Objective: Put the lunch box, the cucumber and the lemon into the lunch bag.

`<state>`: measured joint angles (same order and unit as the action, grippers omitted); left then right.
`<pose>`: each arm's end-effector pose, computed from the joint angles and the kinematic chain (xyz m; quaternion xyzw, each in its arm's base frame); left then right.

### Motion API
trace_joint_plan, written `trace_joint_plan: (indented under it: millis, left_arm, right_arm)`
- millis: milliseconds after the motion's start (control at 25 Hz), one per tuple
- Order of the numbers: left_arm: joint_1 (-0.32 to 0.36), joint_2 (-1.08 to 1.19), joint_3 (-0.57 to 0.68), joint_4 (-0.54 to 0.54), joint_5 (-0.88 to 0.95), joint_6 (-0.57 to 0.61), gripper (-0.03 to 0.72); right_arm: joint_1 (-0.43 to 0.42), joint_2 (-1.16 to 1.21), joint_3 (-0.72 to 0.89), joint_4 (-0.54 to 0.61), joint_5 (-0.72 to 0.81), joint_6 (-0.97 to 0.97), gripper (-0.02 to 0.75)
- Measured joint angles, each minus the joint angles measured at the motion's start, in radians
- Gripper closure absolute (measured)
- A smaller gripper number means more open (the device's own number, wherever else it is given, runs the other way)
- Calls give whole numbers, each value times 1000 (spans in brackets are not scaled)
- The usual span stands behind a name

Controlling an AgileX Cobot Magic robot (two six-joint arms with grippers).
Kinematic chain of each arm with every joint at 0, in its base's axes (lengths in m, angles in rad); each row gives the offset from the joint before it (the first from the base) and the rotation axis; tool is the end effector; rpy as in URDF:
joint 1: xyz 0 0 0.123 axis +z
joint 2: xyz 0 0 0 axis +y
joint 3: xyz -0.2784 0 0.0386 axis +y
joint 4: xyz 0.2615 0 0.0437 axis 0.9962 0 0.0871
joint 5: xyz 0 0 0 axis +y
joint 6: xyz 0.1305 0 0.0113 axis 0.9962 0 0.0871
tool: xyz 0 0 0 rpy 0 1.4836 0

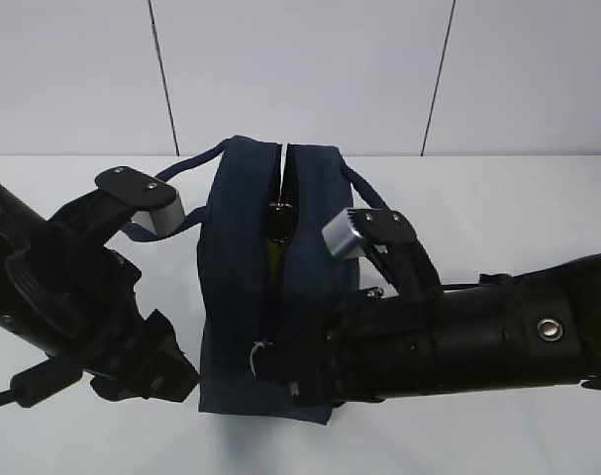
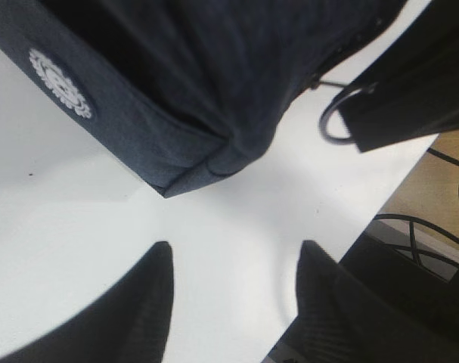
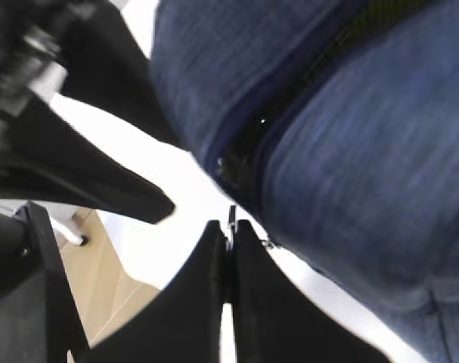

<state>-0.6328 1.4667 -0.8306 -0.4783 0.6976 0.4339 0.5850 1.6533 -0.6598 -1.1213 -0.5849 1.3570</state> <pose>0.2128 -0.2042 0.1676 0.3544 0.9042 -0.1942 0.1382 0.2416 0.2380 0.1353 -0.2336 0.8364 0.3969 0.2971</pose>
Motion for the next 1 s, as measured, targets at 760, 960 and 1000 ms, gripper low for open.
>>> trace_joint_plan:
  millis: [760, 960, 1000]
  left_arm:
    - [-47, 31, 0, -24, -76, 0, 309]
    - [-60, 31, 0, -30, -85, 0, 309]
    - [-60, 31, 0, -30, -85, 0, 309]
  right_arm:
    - [0, -140, -68, -6, 55, 13, 751]
    - [0, -140, -132, -49, 86, 32, 751]
    - [0, -140, -141, -56, 97, 38, 751]
